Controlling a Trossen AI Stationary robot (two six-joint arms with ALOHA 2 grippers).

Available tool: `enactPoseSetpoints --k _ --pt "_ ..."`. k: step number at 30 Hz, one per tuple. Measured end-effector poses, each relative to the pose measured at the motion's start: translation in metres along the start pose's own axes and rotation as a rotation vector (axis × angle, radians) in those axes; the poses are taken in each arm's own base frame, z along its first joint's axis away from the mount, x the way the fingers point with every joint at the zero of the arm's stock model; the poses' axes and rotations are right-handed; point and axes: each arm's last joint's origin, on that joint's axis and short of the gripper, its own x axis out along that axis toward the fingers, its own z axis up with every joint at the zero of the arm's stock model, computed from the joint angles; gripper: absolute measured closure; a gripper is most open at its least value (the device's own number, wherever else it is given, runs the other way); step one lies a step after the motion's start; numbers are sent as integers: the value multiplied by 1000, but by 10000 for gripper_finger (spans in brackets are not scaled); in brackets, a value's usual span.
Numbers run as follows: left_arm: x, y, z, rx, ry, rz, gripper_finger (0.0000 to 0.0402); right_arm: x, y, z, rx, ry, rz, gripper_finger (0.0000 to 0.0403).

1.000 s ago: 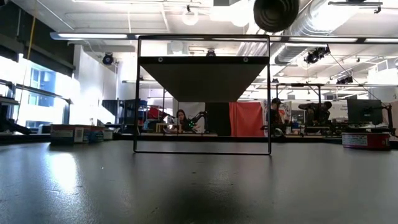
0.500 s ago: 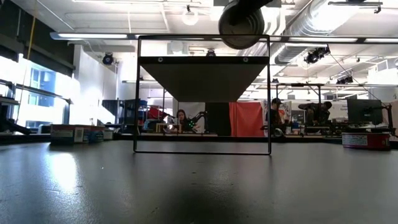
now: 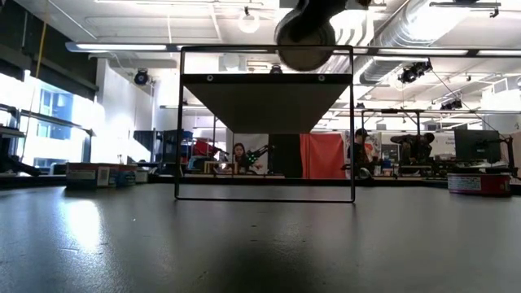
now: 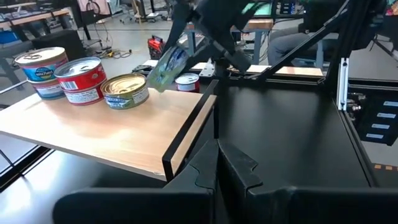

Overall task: Stack canned seafood by type on shelf
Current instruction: Put the dark green tuna can on the shelf

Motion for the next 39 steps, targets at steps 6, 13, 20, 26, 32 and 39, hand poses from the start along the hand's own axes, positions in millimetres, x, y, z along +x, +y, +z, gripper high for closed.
enactPoseSetpoints --k 6,13,20,26,32,39 --pt "0 0 -1 11 7 -3 402 18 8 2 -86 51 -24 283" --pt "0 0 -1 11 9 -5 402 20 9 2 -76 54 -33 283" --pt "0 0 -1 15 10 -4 401 20 9 2 -67 54 -22 266" --pt "0 1 -1 42 11 -4 401 20 10 2 -68 52 -6 259" --pt "0 1 -1 43 11 -4 401 20 11 3 -56 43 43 258" --pt "0 1 -1 43 11 -3 402 20 11 3 -40 42 51 257"
